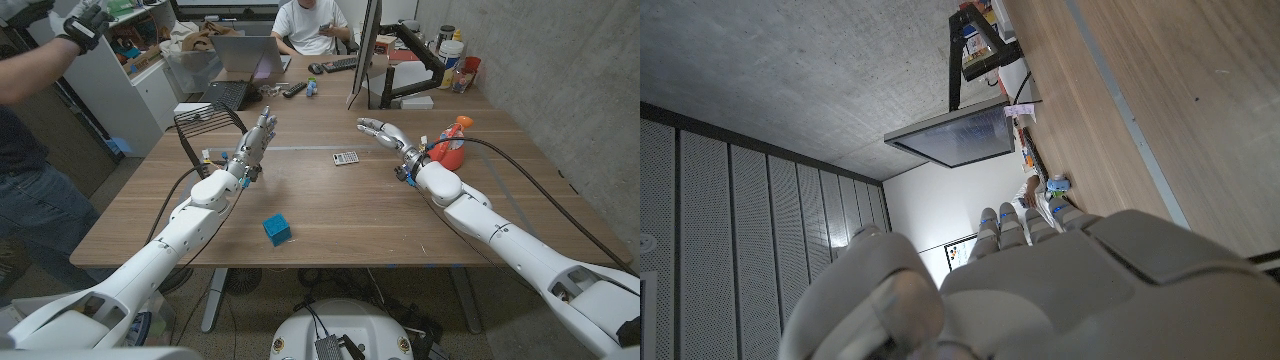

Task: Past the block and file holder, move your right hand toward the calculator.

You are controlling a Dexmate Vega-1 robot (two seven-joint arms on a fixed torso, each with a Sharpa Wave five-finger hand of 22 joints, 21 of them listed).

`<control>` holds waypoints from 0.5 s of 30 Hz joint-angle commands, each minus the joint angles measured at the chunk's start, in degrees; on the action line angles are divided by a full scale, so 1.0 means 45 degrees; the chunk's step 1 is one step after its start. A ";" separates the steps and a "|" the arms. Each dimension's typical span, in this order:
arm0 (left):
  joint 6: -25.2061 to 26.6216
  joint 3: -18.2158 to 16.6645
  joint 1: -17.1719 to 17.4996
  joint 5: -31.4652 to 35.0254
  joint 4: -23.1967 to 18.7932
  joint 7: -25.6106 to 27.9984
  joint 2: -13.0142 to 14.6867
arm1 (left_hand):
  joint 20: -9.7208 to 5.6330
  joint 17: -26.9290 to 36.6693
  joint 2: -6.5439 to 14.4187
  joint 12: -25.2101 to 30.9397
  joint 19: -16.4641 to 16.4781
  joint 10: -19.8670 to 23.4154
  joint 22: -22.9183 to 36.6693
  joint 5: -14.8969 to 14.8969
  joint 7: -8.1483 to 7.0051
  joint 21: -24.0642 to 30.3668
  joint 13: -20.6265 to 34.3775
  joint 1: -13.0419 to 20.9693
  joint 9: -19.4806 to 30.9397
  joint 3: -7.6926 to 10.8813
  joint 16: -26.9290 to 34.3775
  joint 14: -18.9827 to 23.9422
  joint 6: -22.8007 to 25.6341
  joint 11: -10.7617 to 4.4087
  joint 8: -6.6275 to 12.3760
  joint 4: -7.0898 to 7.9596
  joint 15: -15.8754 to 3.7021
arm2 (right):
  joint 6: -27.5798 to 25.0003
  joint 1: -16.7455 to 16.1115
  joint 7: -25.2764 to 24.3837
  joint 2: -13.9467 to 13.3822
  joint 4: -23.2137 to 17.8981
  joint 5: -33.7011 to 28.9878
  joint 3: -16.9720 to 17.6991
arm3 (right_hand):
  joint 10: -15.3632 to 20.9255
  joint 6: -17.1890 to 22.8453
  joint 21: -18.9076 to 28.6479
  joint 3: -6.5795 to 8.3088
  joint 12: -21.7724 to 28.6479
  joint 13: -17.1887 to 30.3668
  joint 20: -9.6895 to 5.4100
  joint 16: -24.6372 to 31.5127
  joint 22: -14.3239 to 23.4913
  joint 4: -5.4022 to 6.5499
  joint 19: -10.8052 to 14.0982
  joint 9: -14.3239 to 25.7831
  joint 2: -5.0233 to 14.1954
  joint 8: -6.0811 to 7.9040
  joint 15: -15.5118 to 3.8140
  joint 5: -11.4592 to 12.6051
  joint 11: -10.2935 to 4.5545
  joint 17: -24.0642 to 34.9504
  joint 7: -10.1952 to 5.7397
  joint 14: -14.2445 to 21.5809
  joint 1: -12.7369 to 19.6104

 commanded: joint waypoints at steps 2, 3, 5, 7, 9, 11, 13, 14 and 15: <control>-0.0048 0.0030 -0.0009 0.0032 0.0047 -0.0001 -0.0039 | 0.0112 0.0075 -0.0004 0.0048 -0.0044 -0.0151 0.0070 0.0058 0.0046 -0.0039 0.0063 0.0165 0.0025 -0.0123 0.0046 -0.0104 0.0063 -0.0018 0.0046 0.0010 0.0027 | 0.0040 0.0274 -0.0035 0.0143 0.0303 -0.0298 -0.0178 | -0.0067 0.0036 -0.0122 -0.0029 -0.0040 0.0065 -0.0144 -0.0010 0.0043 -0.0067 -0.0062 0.0034 0.0100 -0.0020 0.0001 0.0061 -0.0174 0.0057 -0.0203 -0.0135 0.0106; -0.0057 0.0030 -0.0011 0.0021 0.0062 -0.0015 -0.0049 | 0.0114 0.0075 -0.0003 0.0049 -0.0047 -0.0152 0.0070 0.0058 0.0036 -0.0040 0.0063 0.0168 0.0026 -0.0125 0.0048 -0.0099 0.0064 -0.0015 0.0046 0.0009 0.0018 | 0.0045 0.0306 -0.0024 0.0156 0.0333 -0.0323 -0.0199 | -0.0067 0.0039 -0.0132 -0.0030 -0.0039 0.0065 -0.0138 -0.0006 0.0044 -0.0068 -0.0070 0.0035 0.0102 -0.0019 -0.0003 0.0061 -0.0175 0.0057 -0.0222 -0.0135 0.0110; -0.0052 0.0057 -0.0033 0.0035 0.0092 -0.0073 -0.0036 | 0.0118 0.0075 -0.0002 0.0050 -0.0050 -0.0152 0.0070 0.0057 0.0032 -0.0042 0.0063 0.0172 0.0026 -0.0129 0.0047 -0.0103 0.0065 -0.0030 0.0046 0.0008 0.0016 | 0.0082 0.0361 -0.0002 0.0197 0.0402 -0.0339 -0.0229 | -0.0088 0.0043 -0.0145 -0.0031 -0.0045 0.0065 -0.0138 -0.0002 0.0044 -0.0071 -0.0067 0.0035 0.0103 -0.0018 -0.0002 0.0062 -0.0164 0.0057 -0.0249 -0.0146 0.0117; -0.0046 0.0081 -0.0060 0.0044 0.0127 -0.0105 -0.0047 | 0.0134 0.0075 -0.0001 0.0046 -0.0059 -0.0162 0.0070 0.0057 0.0030 -0.0045 0.0063 0.0175 0.0026 -0.0132 0.0041 -0.0117 0.0061 -0.0042 0.0044 0.0006 0.0011 | 0.0022 0.0419 0.0008 0.0210 0.0406 -0.0405 -0.0273 | -0.0123 0.0041 -0.0177 -0.0033 -0.0053 0.0066 -0.0151 -0.0017 0.0045 -0.0074 -0.0086 0.0036 0.0109 -0.0019 0.0017 0.0063 -0.0187 0.0056 -0.0272 -0.0221 0.0129; -0.0028 0.0114 -0.0103 0.0068 0.0160 -0.0157 -0.0038 | 0.0140 0.0075 0.0001 0.0039 -0.0069 -0.0184 0.0071 0.0056 0.0024 -0.0049 0.0062 0.0179 0.0026 -0.0138 0.0038 -0.0128 0.0053 -0.0034 0.0040 0.0005 0.0010 | 0.0029 0.0480 -0.0044 0.0200 0.0415 -0.0591 -0.0340 | -0.0169 0.0038 -0.0199 -0.0035 -0.0066 0.0066 -0.0142 -0.0011 0.0046 -0.0075 -0.0095 0.0037 0.0116 -0.0020 0.0017 0.0065 -0.0180 0.0056 -0.0302 -0.0240 0.0138; -0.0008 0.0130 -0.0127 0.0085 0.0173 -0.0162 -0.0036 | 0.0140 0.0075 0.0003 0.0033 -0.0075 -0.0202 0.0071 0.0055 0.0026 -0.0051 0.0062 0.0184 0.0026 -0.0143 0.0036 -0.0136 0.0051 -0.0044 0.0039 0.0003 -0.0001 | -0.0027 0.0508 -0.0115 0.0222 0.0398 -0.0685 -0.0369 | -0.0199 0.0035 -0.0220 -0.0035 -0.0074 0.0066 -0.0126 -0.0006 0.0047 -0.0078 -0.0107 0.0038 0.0119 -0.0022 0.0010 0.0066 -0.0189 0.0055 -0.0326 -0.0253 0.0148; 0.0013 0.0130 -0.0140 0.0092 0.0163 -0.0158 -0.0025 | 0.0141 0.0075 0.0005 0.0034 -0.0078 -0.0203 0.0071 0.0054 0.0023 -0.0052 0.0062 0.0188 0.0026 -0.0146 0.0035 -0.0140 0.0050 -0.0044 0.0038 0.0002 0.0005 | -0.0006 0.0566 -0.0167 0.0213 0.0424 -0.0854 -0.0425 | -0.0203 0.0037 -0.0231 -0.0035 -0.0073 0.0067 -0.0126 -0.0004 0.0047 -0.0082 -0.0109 0.0038 0.0120 -0.0021 0.0009 0.0067 -0.0194 0.0054 -0.0326 -0.0264 0.0156; 0.0019 0.0133 -0.0147 0.0106 0.0158 -0.0155 -0.0015 | 0.0143 0.0075 0.0007 0.0036 -0.0081 -0.0202 0.0072 0.0054 0.0009 -0.0053 0.0062 0.0191 0.0026 -0.0149 0.0030 -0.0155 0.0039 -0.0036 0.0033 0.0001 0.0006 | -0.0012 0.0583 -0.0213 0.0215 0.0425 -0.0929 -0.0445 | -0.0204 0.0035 -0.0238 -0.0035 -0.0071 0.0067 -0.0126 -0.0002 0.0047 -0.0083 -0.0109 0.0038 0.0121 -0.0022 0.0010 0.0067 -0.0202 0.0053 -0.0334 -0.0267 0.0160; 0.0028 0.0133 -0.0152 0.0123 0.0149 -0.0136 -0.0008 | 0.0145 0.0075 0.0008 0.0038 -0.0080 -0.0197 0.0072 0.0053 0.0012 -0.0053 0.0062 0.0193 0.0026 -0.0152 0.0028 -0.0163 0.0040 -0.0037 0.0033 0.0000 -0.0002 | -0.0036 0.0597 -0.0249 0.0213 0.0415 -0.0994 -0.0463 | -0.0208 0.0035 -0.0247 -0.0036 -0.0071 0.0067 -0.0123 0.0002 0.0048 -0.0086 -0.0112 0.0038 0.0121 -0.0022 0.0004 0.0067 -0.0185 0.0052 -0.0340 -0.0269 0.0166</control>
